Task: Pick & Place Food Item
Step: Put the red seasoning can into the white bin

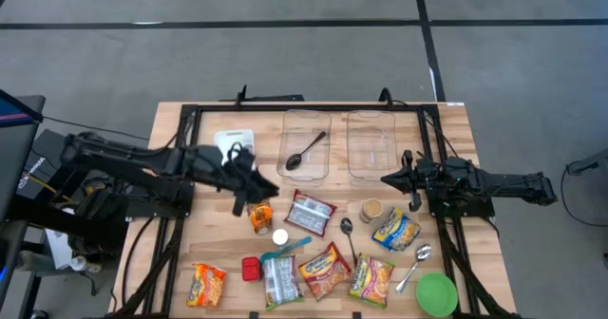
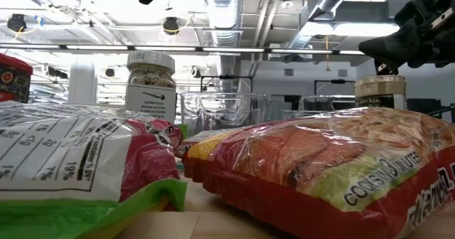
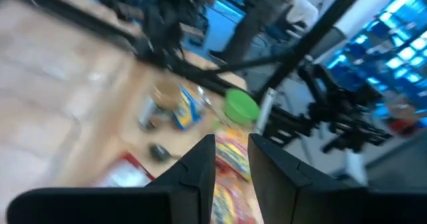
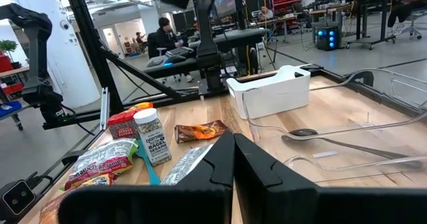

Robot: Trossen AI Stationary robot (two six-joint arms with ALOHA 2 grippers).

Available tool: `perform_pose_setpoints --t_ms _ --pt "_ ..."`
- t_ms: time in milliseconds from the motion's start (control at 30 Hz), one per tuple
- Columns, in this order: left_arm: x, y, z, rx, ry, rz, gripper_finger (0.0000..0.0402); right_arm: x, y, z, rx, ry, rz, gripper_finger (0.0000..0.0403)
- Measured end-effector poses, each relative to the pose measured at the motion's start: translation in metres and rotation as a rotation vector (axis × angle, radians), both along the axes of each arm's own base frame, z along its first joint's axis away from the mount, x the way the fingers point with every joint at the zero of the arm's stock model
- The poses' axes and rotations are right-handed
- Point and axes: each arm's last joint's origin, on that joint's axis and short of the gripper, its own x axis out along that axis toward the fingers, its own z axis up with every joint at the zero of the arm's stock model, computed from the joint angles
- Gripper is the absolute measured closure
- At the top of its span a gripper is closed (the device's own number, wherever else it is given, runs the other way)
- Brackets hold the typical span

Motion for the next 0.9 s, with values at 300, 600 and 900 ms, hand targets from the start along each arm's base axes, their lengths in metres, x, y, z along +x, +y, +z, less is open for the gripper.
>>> perform_pose_setpoints --t_ms 300,600,900 --pt "-0.010 -0.032 -0.045 -0.249 0.115 0.024 0.0317 0.000 0.000 0.000 0.000 0.000 0.000 0.0403" --pt "-0.023 -0.059 -0.055 -0.319 0.162 -0.008 0.0317 0.000 0.000 0.000 0.000 0.000 0.000 0.0403" --pt "-0.032 -0.076 -0.054 -0.309 0.126 0.042 0.0317 0.000 -0.001 0.000 0.000 -0.002 -0.018 0.0403"
